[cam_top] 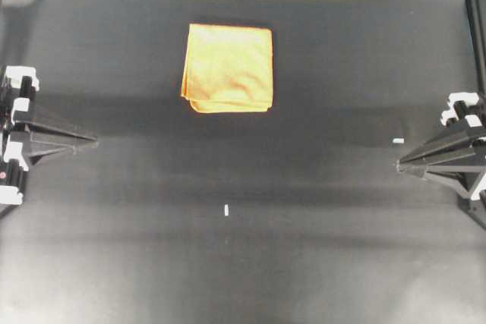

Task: Push an orange cloth with the left arm to wipe the desk.
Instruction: 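Move the left gripper toward the folded orange cloth's left edge, then lower the left gripper onto the orange cloth and press down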

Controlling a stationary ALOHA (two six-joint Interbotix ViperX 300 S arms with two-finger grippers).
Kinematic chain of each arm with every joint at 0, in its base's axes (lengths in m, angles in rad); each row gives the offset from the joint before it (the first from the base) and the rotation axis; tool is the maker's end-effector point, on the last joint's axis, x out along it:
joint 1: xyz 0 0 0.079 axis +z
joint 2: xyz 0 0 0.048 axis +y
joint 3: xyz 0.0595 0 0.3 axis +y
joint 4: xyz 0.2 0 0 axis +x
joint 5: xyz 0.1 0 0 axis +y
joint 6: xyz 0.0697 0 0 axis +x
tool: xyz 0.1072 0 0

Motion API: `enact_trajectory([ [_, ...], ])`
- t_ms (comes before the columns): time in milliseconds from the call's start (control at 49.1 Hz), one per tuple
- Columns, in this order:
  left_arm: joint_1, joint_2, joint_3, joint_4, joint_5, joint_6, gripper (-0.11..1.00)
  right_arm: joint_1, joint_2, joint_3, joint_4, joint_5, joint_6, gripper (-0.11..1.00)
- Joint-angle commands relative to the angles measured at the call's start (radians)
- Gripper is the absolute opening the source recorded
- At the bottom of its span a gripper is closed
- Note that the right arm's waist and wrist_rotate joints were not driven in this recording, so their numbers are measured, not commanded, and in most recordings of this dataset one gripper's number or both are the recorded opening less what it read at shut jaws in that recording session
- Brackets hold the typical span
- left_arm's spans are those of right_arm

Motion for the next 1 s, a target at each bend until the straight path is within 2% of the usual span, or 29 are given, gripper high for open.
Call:
enact_trajectory([
  [0,0.014,0.052,-0.009,0.043,0.002,0.0,0.06,0.0,0.012,0.0,0.002,-0.005,0.0,0.03],
  [61,0.032,0.095,-0.009,0.041,0.0,-0.002,0.08,0.002,0.009,0.011,0.002,-0.002,0.0,0.07],
  [143,0.064,0.167,-0.014,0.041,-0.014,-0.002,0.0,0.002,0.005,0.017,0.002,0.012,0.002,-0.01],
  [306,0.161,0.301,-0.04,0.041,-0.097,-0.006,0.0,0.002,0.002,0.025,0.002,0.044,0.0,-0.01],
  [489,0.27,0.474,-0.114,0.041,-0.167,-0.012,0.0,0.002,0.0,0.031,0.002,0.067,0.002,-0.01],
  [652,0.333,0.661,-0.201,0.041,-0.239,-0.015,0.02,0.002,0.0,0.037,0.0,0.067,0.002,-0.01],
  [693,0.348,0.71,-0.227,0.043,-0.244,-0.017,0.06,0.002,-0.002,0.038,0.002,0.067,0.0,-0.01],
  [754,0.368,0.792,-0.276,0.041,-0.245,-0.018,0.18,0.002,-0.005,0.04,0.002,0.067,0.0,-0.01],
  [917,0.397,0.954,-0.387,0.041,-0.25,-0.02,0.67,0.0,-0.009,0.046,0.002,0.069,0.0,-0.01],
  [978,0.407,1.014,-0.428,0.043,-0.25,-0.02,0.81,0.0,-0.014,0.049,0.002,0.067,0.002,-0.01],
])
